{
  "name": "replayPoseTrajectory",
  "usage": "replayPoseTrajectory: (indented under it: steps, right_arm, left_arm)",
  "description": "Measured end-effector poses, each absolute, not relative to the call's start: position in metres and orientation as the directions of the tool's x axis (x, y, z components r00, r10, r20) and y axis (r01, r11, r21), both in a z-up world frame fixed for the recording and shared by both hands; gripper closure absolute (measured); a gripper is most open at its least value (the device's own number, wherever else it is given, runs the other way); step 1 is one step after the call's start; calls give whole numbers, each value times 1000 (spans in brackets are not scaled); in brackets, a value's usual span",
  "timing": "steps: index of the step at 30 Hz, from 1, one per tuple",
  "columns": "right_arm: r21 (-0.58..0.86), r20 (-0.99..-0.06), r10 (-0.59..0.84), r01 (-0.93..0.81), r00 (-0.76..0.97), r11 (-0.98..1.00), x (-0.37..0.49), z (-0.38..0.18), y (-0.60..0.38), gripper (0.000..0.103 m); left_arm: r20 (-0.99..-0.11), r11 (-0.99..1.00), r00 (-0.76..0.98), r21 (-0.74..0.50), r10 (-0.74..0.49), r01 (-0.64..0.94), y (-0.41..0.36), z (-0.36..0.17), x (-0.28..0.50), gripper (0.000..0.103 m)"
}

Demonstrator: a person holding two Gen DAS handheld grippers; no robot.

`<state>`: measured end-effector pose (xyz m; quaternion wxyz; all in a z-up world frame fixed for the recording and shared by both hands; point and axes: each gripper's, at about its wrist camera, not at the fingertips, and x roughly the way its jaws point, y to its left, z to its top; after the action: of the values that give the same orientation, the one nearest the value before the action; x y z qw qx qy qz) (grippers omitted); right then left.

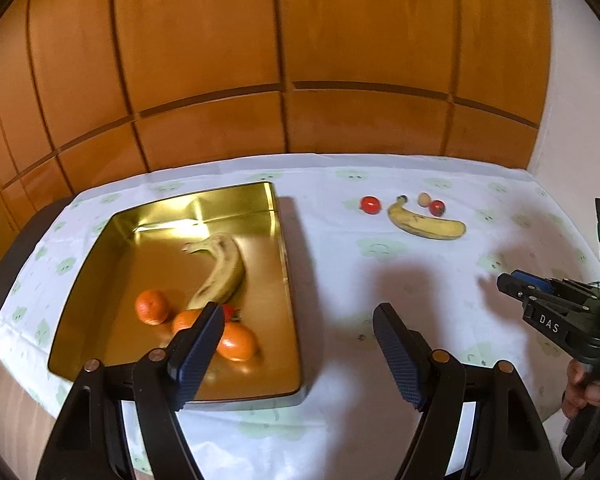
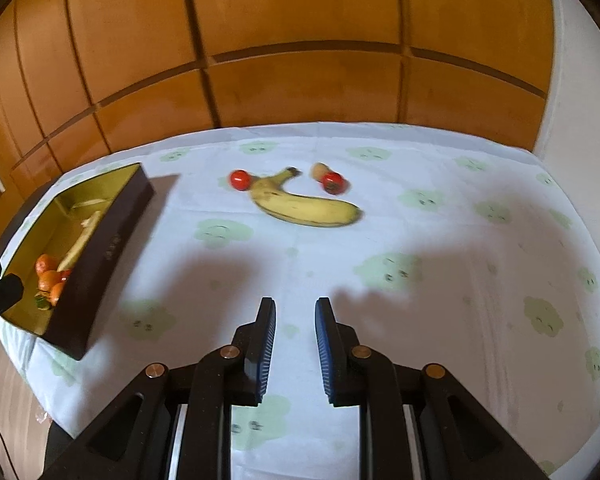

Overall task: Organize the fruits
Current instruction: 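Grasp the red cherry tomato with the left tool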

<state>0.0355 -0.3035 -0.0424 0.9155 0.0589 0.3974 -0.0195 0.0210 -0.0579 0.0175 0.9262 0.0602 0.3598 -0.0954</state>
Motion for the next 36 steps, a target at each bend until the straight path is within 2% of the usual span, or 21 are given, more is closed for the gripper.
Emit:
replayPoseTrajectory:
  steps: [5, 16, 21, 25, 29, 36]
  right_arm:
    - [102, -739, -8, 124, 674, 987, 35, -48, -320, 82]
    - [127, -757, 2, 145, 654, 981, 40, -61, -334, 82]
    - [139, -757, 16, 137, 654, 981, 41, -64, -338, 82]
    - [149, -763, 26, 136, 646, 979, 44, -68, -344, 82]
    - [153, -769, 30, 138, 639, 979, 47, -71, -351, 82]
    - [160, -772, 32, 145, 635, 976, 53, -71, -364, 80]
  left_arm:
    - [-702, 964, 692, 31, -166, 263, -79, 10, 29, 26]
    - [-786, 942, 553, -106, -276, 318, -108, -9, 69, 28]
    - [-796, 930, 509, -180, -329, 319, -118, -7, 106, 37]
    - [-803, 925, 478, -232, -357, 301, -133, -9, 146, 54]
    - [-809, 919, 443, -292, -386, 265, -146, -18, 184, 58]
    - [-821, 917, 409, -354, -399, 184, -162, -42, 245, 58]
